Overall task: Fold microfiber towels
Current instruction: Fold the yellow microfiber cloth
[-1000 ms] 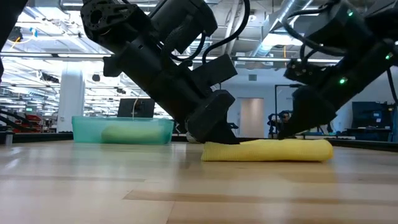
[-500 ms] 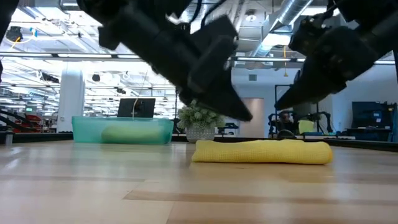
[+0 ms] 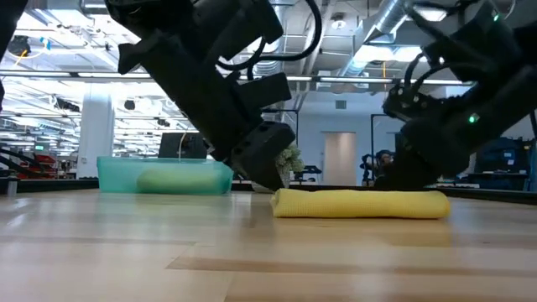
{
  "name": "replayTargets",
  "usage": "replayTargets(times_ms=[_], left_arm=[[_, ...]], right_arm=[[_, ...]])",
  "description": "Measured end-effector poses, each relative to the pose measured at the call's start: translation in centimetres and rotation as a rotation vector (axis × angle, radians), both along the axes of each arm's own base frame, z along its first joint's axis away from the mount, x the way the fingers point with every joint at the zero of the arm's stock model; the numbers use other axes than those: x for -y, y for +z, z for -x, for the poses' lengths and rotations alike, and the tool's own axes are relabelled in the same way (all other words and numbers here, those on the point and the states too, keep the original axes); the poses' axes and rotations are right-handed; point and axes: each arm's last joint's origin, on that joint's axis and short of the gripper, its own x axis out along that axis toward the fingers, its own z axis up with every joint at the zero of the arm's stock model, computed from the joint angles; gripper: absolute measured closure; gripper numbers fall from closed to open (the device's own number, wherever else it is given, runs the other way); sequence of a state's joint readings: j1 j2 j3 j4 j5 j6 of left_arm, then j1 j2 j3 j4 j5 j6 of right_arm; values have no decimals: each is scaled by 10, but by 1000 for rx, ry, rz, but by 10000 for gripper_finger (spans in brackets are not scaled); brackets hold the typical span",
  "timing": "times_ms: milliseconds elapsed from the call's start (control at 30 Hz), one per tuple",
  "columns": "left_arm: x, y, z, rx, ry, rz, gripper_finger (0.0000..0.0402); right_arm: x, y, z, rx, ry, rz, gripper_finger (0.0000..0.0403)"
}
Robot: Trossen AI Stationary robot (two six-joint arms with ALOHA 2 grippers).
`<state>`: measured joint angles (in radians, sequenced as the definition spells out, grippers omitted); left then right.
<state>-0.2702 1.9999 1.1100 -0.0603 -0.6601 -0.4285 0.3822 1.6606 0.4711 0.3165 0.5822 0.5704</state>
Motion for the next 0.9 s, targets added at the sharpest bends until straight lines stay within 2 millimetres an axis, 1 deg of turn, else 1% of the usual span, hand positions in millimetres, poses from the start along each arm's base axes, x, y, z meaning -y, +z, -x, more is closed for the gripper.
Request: replayTargets(times_ms=[100,167,233,300,367,433,533,633,700,800,900], left_arm=[[2,2,1,-5,-2,-9,356],[6,11,-1,20,-6,-9,356],[10,25,-5,58,-28,2,356],[13,34,-10,63,-96,51,356],[10,36,-15,63,-136,83,356],[4,35,-20,74,-137,72,356],[-10,24,-23,31,-106,51,356],[-21,6,-26,-21,-108,98,356],[-25,-4,-27,-43,-109,137,356],[-26,-8,-29,-39,-94,160,356],[-24,-8,-28,-36,-90,170,356]], right_arm=[[-4,13,1,38,37,5,340],[-7,25,2,81,71,6,340],[-9,35,4,110,109,17,340],[-12,43,5,132,161,33,340],[-17,48,6,144,243,42,337],[-23,50,5,160,329,32,329],[-31,44,1,171,427,6,304],[-37,32,-5,181,510,5,266],[-42,24,-11,156,547,44,239],[-49,15,-22,121,598,115,204],[-55,5,-33,77,646,188,186]])
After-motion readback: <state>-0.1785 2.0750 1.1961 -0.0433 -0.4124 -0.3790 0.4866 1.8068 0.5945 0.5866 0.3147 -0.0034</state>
